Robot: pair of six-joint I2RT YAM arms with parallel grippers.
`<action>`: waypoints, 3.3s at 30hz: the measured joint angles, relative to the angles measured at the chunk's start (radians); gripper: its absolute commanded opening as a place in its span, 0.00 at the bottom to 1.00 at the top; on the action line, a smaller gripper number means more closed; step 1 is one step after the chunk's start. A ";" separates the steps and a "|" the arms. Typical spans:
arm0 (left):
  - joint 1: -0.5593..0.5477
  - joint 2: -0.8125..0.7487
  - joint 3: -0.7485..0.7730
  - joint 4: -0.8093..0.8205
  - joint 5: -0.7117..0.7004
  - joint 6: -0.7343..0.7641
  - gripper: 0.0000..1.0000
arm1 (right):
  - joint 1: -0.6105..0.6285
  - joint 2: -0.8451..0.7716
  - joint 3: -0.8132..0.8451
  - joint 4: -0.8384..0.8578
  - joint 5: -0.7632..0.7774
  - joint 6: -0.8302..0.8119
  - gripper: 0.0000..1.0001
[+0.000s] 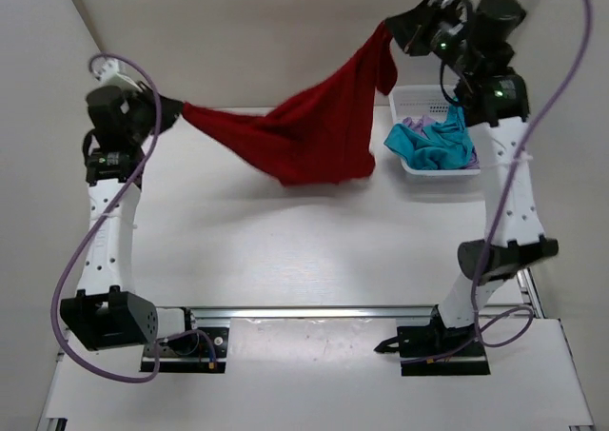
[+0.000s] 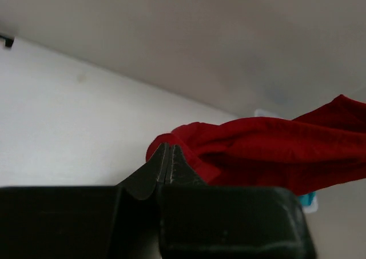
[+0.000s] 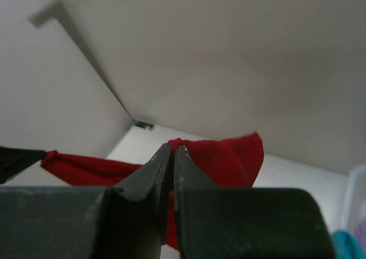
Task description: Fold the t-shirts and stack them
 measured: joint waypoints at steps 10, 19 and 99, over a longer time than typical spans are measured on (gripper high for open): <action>0.124 0.085 0.210 0.088 0.181 -0.120 0.00 | 0.117 -0.730 -0.923 0.196 0.066 0.001 0.00; 0.058 0.513 0.488 -0.081 0.105 -0.033 0.00 | 0.280 -0.879 -1.765 0.104 0.234 0.060 0.00; -0.164 -0.617 -1.116 -0.035 -0.220 -0.217 0.54 | 0.291 -0.885 -1.957 0.360 0.189 0.135 0.00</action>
